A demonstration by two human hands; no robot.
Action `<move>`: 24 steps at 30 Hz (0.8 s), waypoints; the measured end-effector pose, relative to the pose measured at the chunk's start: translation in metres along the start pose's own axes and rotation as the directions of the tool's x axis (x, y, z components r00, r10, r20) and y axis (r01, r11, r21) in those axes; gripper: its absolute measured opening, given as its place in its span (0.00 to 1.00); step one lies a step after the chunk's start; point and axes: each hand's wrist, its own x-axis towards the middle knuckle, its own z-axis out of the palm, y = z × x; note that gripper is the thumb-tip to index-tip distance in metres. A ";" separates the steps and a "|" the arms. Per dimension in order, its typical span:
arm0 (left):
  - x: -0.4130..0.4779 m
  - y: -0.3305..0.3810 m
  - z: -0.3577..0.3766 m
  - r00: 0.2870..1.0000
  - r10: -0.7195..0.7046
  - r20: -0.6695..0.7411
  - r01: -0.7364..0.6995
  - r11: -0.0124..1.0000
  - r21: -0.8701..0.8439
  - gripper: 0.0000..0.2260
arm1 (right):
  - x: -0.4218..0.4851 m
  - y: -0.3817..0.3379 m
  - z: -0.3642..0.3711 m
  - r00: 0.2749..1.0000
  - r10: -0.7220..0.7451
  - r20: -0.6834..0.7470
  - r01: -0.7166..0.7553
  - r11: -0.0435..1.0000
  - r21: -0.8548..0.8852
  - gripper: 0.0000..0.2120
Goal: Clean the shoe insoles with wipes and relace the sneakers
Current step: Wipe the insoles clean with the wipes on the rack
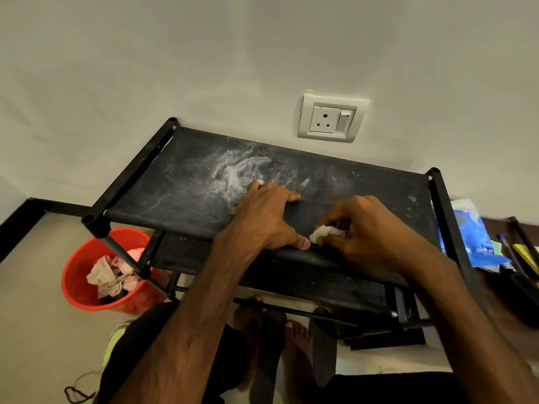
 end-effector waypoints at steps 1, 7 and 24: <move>0.000 0.000 0.000 1.000 0.001 -0.001 -0.001 1.000 -0.002 0.45 | -0.004 0.000 -0.003 0.999 -0.002 0.032 0.002 1.000 0.016 0.07; 0.000 0.002 -0.001 1.000 -0.003 0.000 0.003 1.000 0.003 0.45 | 0.009 0.000 0.006 0.981 0.012 -0.192 -0.031 0.995 -0.094 0.07; -0.008 0.018 0.000 0.971 0.235 -0.036 -0.229 0.967 0.111 0.41 | -0.011 0.022 -0.009 0.907 0.077 -0.414 -0.053 0.996 0.071 0.09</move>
